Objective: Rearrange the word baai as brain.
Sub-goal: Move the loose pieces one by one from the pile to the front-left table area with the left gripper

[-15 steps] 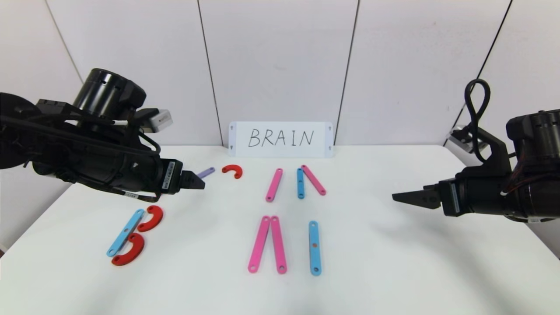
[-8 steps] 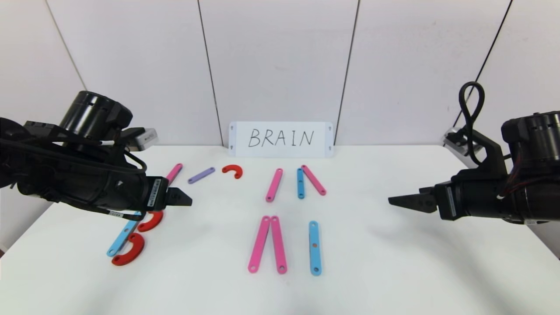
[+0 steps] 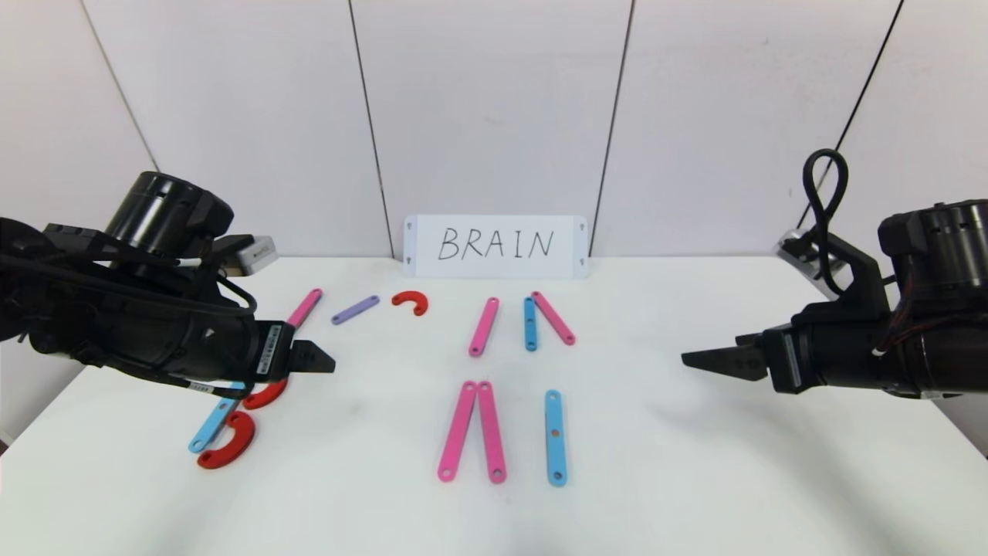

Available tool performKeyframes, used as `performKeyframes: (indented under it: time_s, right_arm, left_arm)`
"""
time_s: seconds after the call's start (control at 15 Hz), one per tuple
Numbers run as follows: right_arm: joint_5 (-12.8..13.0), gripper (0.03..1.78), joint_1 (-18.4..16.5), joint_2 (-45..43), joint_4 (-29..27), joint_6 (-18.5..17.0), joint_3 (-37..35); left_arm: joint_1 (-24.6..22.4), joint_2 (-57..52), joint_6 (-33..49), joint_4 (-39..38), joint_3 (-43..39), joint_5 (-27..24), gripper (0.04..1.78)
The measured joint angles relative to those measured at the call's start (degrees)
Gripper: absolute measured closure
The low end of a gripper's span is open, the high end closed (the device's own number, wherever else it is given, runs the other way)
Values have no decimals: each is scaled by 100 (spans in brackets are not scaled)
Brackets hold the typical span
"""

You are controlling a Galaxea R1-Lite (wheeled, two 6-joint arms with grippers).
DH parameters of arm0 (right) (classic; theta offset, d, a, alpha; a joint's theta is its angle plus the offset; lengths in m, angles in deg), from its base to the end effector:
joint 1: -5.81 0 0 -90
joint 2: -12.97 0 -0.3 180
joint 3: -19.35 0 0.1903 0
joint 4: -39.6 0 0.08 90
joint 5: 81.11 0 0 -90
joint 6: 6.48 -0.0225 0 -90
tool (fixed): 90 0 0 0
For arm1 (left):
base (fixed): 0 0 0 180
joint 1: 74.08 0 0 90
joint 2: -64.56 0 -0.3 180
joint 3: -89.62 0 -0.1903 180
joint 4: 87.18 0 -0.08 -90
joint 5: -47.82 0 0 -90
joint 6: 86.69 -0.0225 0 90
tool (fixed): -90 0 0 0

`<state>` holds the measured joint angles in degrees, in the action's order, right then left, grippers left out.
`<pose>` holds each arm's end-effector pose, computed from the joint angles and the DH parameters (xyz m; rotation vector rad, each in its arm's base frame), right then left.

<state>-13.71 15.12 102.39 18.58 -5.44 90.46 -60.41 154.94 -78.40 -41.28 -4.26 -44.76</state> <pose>0.2508 0.0499 0.1763 0.0635 0.6855 0.5409 0.2499 -0.0618 0.2072 -0.0496 0.8908 -0.2013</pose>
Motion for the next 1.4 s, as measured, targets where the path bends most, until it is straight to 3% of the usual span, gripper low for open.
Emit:
performKeyframes:
  time_s: [0.6,0.87,1.13,1.4]
  right_arm:
    - [17,8,118,33,-2,-41,0]
    - [50,8,261,49,0,-73,28]
    - [52,8,286,145,110,-74,-17]
    - [55,8,269,258,652,-74,-196]
  left_arm:
    - [-17,-33,2,0,-61,24,7]
    - [-265,11,-77,-312,44,20,7]
    - [-660,560,-302,-625,627,17,7]
    - [-1172,1530,-394,-606,1668,-2,7]
